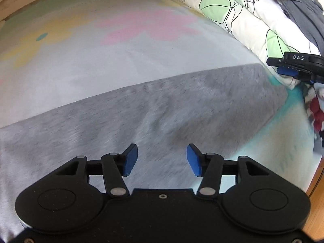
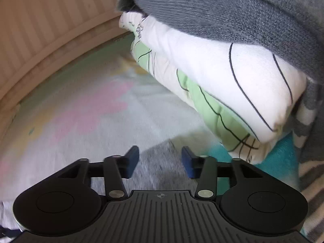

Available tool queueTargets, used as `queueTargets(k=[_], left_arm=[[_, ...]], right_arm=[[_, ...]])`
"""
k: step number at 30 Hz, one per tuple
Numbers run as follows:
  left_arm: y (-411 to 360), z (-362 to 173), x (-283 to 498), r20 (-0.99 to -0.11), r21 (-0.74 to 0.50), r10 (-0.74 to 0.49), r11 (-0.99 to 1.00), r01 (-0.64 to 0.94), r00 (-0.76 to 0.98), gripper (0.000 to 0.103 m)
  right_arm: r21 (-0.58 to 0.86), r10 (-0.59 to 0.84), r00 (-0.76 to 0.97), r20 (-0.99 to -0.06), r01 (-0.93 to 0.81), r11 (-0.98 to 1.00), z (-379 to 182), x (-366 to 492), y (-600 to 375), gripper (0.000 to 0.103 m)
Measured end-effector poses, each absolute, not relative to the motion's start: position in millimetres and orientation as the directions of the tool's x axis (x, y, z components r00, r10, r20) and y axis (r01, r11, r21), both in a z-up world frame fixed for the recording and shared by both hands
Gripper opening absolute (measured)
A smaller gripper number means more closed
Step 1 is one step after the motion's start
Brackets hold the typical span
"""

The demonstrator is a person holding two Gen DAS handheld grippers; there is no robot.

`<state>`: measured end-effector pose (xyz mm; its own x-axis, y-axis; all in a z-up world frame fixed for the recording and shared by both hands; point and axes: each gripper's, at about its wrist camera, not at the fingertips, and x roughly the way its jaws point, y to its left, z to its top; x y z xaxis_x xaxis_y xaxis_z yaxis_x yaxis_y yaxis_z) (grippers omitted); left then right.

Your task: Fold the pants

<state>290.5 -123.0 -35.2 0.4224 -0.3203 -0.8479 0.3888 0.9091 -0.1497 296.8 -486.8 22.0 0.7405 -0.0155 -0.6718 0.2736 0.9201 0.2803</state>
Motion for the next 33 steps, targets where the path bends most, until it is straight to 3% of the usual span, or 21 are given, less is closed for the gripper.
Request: queueTargets(k=[5, 9, 13, 14, 15, 16, 20, 23, 26, 30, 33], left_arm=[[-151.8, -62.9, 305.1, -0.876, -0.216, -0.353, 0.897, 0.387, 0.329, 0.058], [-166.7, -69.6, 285.9, -0.872, -0.092, -0.291, 0.888, 0.451, 0.394, 0.059], [-163.4, -71.4, 285.1, -0.87, -0.117, -0.301, 0.896, 0.429, 0.391, 0.059], [-163.1, -71.5, 284.3, -0.869, -0.116, -0.303, 0.894, 0.433, 0.391, 0.059], [-162.3, -71.9, 282.1, -0.868, -0.112, -0.302, 0.892, 0.437, 0.394, 0.059], [-162.7, -71.5, 280.9, -0.867, -0.105, -0.3, 0.891, 0.442, 0.398, 0.059], [-164.8, -70.2, 279.6, -0.861, -0.092, -0.295, 0.892, 0.442, 0.415, 0.059], [-160.8, -68.3, 273.3, -0.854, -0.085, -0.294, 0.892, 0.443, 0.429, 0.06], [-159.6, -67.8, 272.1, -0.853, -0.085, -0.292, 0.895, 0.438, 0.432, 0.06], [-162.3, -68.7, 274.2, -0.853, -0.076, -0.287, 0.894, 0.441, 0.435, 0.06], [-160.6, -68.7, 274.5, -0.854, -0.081, -0.29, 0.894, 0.441, 0.432, 0.06]], right_arm=[[0.227, -0.007, 0.696, -0.718, 0.244, 0.943, 4.9, 317.1, -478.8, 0.047], [0.179, -0.025, 0.683, -0.73, 0.227, 0.957, -3.5, 324.1, -477.1, 0.052], [0.173, -0.001, 0.659, -0.753, 0.199, 0.965, -11.4, 327.4, -478.1, 0.053], [0.178, 0.014, 0.65, -0.76, 0.188, 0.966, -11.8, 327.5, -476.7, 0.049], [0.191, 0.048, 0.641, -0.766, 0.157, 0.969, -11.9, 328.3, -476.0, 0.013], [0.166, 0.043, 0.646, -0.762, 0.13, 0.978, -9.1, 323.2, -471.5, 0.005], [0.042, -0.071, 0.685, -0.725, 0.148, 0.988, -2.1, 328.1, -457.2, 0.004], [-0.062, -0.157, 0.646, -0.747, 0.168, 0.984, -17.7, 341.1, -448.9, 0.008], [-0.095, -0.222, 0.647, -0.729, 0.226, 0.969, -12.7, 338.9, -453.8, 0.035], [0.009, -0.14, 0.729, -0.67, 0.197, 0.98, 24.0, 314.0, -459.0, 0.036], [0.066, -0.019, 0.71, -0.704, 0.093, 0.993, 31.3, 295.8, -457.7, 0.036]])
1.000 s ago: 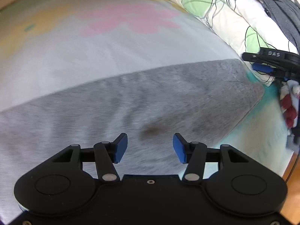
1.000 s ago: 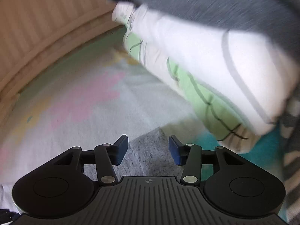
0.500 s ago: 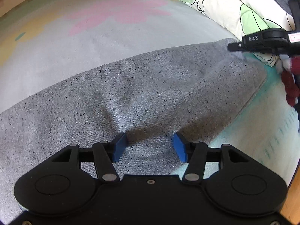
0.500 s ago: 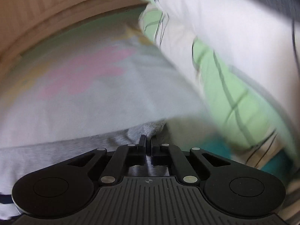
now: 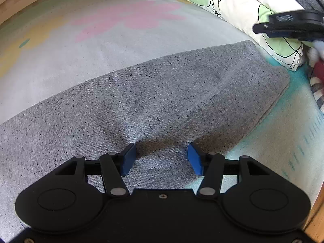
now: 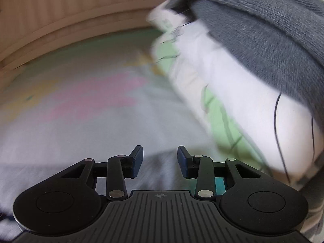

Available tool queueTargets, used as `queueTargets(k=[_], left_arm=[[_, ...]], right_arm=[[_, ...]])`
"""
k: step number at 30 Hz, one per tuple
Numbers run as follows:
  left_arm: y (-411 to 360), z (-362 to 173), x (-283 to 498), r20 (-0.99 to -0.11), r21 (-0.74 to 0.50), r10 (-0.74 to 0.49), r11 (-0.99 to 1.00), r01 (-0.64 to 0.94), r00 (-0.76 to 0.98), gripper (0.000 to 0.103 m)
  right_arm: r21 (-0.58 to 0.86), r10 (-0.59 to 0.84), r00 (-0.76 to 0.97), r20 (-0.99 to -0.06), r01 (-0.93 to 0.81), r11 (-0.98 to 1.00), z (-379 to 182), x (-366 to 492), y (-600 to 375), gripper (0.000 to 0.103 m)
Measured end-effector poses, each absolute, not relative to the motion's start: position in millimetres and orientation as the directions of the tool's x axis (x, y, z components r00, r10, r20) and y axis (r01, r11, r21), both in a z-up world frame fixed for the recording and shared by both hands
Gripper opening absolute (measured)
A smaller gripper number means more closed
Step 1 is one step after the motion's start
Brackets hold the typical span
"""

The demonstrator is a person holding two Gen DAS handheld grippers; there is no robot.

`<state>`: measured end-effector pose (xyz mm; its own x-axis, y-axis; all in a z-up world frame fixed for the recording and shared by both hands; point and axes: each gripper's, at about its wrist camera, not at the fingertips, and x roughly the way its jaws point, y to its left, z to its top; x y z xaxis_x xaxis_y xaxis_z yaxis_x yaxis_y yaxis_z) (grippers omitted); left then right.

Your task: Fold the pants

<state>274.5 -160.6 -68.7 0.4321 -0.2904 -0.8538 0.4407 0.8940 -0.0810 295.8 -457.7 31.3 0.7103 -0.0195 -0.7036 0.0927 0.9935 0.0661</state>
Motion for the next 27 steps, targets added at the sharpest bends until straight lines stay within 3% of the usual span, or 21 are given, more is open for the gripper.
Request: queueTargets(k=[3, 5, 6, 9, 13, 15, 21, 27], left_arm=[[-161.8, -68.8, 276.6, -0.855, -0.076, -0.287, 0.893, 0.444, 0.431, 0.061], [-162.4, -69.0, 278.3, -0.856, -0.076, -0.288, 0.891, 0.447, 0.43, 0.061], [-162.8, -69.1, 279.2, -0.856, -0.078, -0.289, 0.891, 0.447, 0.428, 0.061], [-165.5, -70.1, 281.6, -0.859, -0.074, -0.285, 0.891, 0.447, 0.425, 0.061], [-170.1, -70.3, 282.3, -0.861, -0.06, -0.272, 0.893, 0.446, 0.43, 0.061], [-171.9, -69.9, 282.9, -0.863, -0.056, -0.267, 0.894, 0.444, 0.429, 0.061], [-173.0, -70.3, 285.1, -0.865, -0.061, -0.27, 0.893, 0.446, 0.422, 0.062], [-172.3, -71.6, 283.0, -0.861, -0.055, -0.27, 0.892, 0.449, 0.431, 0.062]], right_arm=[[0.081, -0.011, 0.616, -0.788, 0.122, 0.989, 12.7, 281.5, -464.2, 0.036], [-0.092, -0.19, 0.511, -0.838, 0.21, 0.973, -8.8, 278.5, -466.7, 0.037], [-0.132, -0.236, 0.522, -0.819, 0.23, 0.964, -10.5, 271.0, -470.4, 0.044], [-0.009, -0.23, 0.546, -0.806, 0.378, 0.926, 7.3, 248.5, -492.4, 0.046], [0.354, -0.059, 0.627, -0.777, 0.511, 0.783, 16.0, 218.2, -520.8, 0.049], [0.437, 0.005, 0.634, -0.774, 0.527, 0.729, 9.8, 210.2, -519.4, 0.054], [0.431, 0.052, 0.586, -0.809, 0.53, 0.731, -16.2, 226.7, -507.0, 0.057], [0.484, 0.028, 0.655, -0.755, 0.528, 0.698, -12.5, 232.3, -512.5, 0.06]])
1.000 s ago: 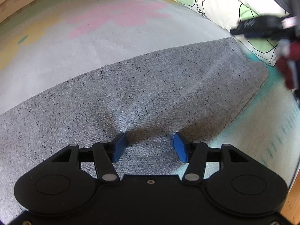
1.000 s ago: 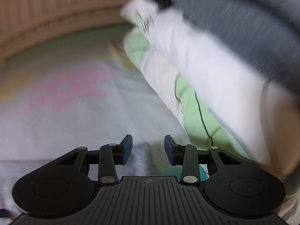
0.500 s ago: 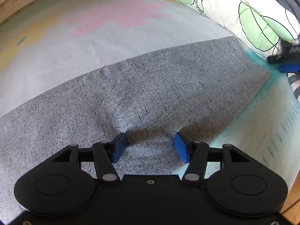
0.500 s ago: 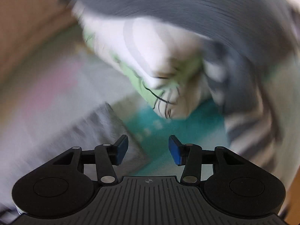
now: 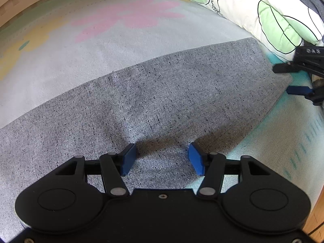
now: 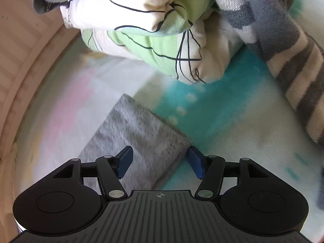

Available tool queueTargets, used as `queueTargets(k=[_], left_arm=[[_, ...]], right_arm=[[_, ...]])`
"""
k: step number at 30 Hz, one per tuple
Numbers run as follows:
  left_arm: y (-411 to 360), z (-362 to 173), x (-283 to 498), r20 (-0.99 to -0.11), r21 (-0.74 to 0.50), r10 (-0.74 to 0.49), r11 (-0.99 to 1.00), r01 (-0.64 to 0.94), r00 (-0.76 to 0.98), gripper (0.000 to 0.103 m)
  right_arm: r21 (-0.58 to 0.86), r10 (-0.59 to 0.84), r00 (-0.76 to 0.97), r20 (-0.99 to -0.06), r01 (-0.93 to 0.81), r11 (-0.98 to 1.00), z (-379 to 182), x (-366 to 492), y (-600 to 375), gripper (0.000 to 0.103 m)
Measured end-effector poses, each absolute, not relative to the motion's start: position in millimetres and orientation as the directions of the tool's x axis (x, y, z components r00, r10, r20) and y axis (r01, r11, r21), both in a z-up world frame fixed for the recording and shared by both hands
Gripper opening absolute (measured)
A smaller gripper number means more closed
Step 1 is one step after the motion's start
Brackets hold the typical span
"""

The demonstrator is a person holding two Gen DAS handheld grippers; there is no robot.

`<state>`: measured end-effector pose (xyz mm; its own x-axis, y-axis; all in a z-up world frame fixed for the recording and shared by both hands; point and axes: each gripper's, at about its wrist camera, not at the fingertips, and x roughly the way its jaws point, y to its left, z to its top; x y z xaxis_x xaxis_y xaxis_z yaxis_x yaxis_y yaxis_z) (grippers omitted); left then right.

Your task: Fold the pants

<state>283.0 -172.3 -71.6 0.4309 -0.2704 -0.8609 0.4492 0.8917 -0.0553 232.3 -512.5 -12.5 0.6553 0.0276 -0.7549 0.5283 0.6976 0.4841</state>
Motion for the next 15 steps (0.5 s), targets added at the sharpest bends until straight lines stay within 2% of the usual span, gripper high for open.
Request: queueTargets(k=[5, 8, 12, 15], left_arm=[[-172.4, -72.5, 281.7, -0.859, -0.056, -0.271, 0.893, 0.446, 0.435, 0.062], [-171.9, -71.6, 279.6, -0.857, -0.052, -0.267, 0.895, 0.443, 0.44, 0.062], [-167.3, -67.4, 279.0, -0.852, -0.068, -0.283, 0.893, 0.444, 0.44, 0.061], [-151.4, -54.0, 285.7, -0.836, -0.144, -0.327, 0.905, 0.4, 0.44, 0.06]], right_arm=[[0.494, 0.023, 0.687, -0.726, 0.498, 0.713, -22.1, 246.5, -514.0, 0.058], [0.477, 0.038, 0.664, -0.747, 0.495, 0.726, -26.5, 252.0, -516.1, 0.012], [0.483, 0.035, 0.679, -0.733, 0.484, 0.73, -15.6, 254.8, -513.0, 0.012], [0.439, 0.021, 0.7, -0.714, 0.423, 0.793, 7.1, 258.5, -498.7, 0.012]])
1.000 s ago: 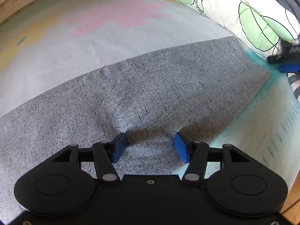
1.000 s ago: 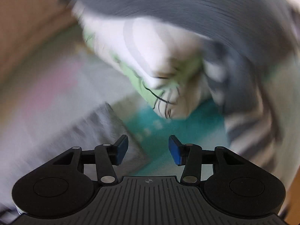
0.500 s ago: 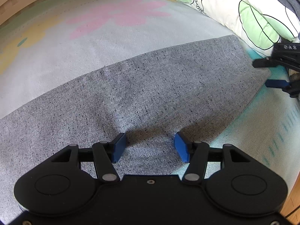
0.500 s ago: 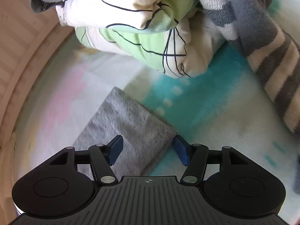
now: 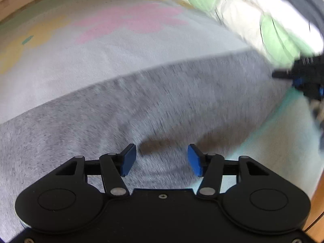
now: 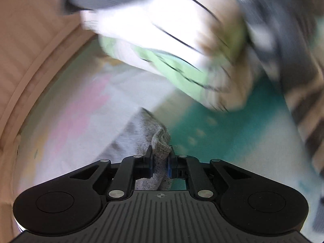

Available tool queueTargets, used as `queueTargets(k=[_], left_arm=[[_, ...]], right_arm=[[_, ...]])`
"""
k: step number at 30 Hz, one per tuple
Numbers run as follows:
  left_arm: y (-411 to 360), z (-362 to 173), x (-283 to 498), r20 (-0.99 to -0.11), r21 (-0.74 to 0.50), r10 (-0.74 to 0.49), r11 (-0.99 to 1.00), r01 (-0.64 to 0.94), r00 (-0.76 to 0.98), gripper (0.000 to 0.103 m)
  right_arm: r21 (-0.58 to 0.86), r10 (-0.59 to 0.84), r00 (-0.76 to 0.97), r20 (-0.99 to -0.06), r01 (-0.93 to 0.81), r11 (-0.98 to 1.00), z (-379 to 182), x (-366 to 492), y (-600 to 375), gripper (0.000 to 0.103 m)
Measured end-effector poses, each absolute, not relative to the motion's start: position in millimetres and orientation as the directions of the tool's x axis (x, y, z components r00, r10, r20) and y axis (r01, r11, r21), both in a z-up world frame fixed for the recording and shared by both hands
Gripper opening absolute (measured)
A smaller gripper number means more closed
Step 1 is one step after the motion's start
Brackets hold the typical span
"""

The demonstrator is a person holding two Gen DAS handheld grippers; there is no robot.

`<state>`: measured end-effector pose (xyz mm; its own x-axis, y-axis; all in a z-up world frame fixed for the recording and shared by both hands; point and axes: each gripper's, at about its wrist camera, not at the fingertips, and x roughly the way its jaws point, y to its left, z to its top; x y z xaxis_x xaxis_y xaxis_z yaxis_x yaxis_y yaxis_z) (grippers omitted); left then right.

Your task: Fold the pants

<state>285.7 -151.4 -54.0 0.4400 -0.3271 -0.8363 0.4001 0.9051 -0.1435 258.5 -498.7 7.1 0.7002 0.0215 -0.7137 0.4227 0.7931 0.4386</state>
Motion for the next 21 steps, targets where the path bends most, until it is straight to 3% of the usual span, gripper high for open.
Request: queueTargets(k=[5, 8, 10, 13, 17, 21], left_arm=[[-128.8, -31.4, 312.0, -0.816, -0.177, -0.296, 0.946, 0.273, 0.497, 0.059], [-133.0, -38.2, 332.6, -0.852, -0.11, -0.208, 0.969, 0.223, 0.481, 0.039], [-137.5, -46.9, 343.8, -0.871, -0.097, -0.182, 0.974, 0.204, 0.457, 0.035], [-147.6, -55.7, 352.3, -0.883, -0.072, -0.163, 0.974, 0.217, 0.439, 0.02], [-160.8, -59.6, 346.5, -0.881, -0.01, -0.109, 0.978, 0.21, 0.461, 0.017], [-151.0, -56.4, 324.5, -0.89, -0.044, -0.099, 0.99, 0.133, 0.445, 0.017]], right_arm=[[0.434, 0.037, 0.731, -0.681, 0.362, 0.825, 33.3, 260.3, -484.7, 0.012], [0.446, 0.045, 0.742, -0.669, 0.352, 0.823, 39.8, 258.2, -484.6, 0.012], [0.455, 0.053, 0.744, -0.666, 0.349, 0.819, 40.5, 256.9, -485.7, 0.012], [0.442, 0.054, 0.742, -0.669, 0.338, 0.831, 42.6, 253.6, -487.3, 0.012], [0.433, 0.061, 0.748, -0.661, 0.314, 0.845, 47.6, 250.1, -485.5, 0.012], [0.42, 0.065, 0.759, -0.648, 0.285, 0.861, 54.9, 249.2, -479.4, 0.012]])
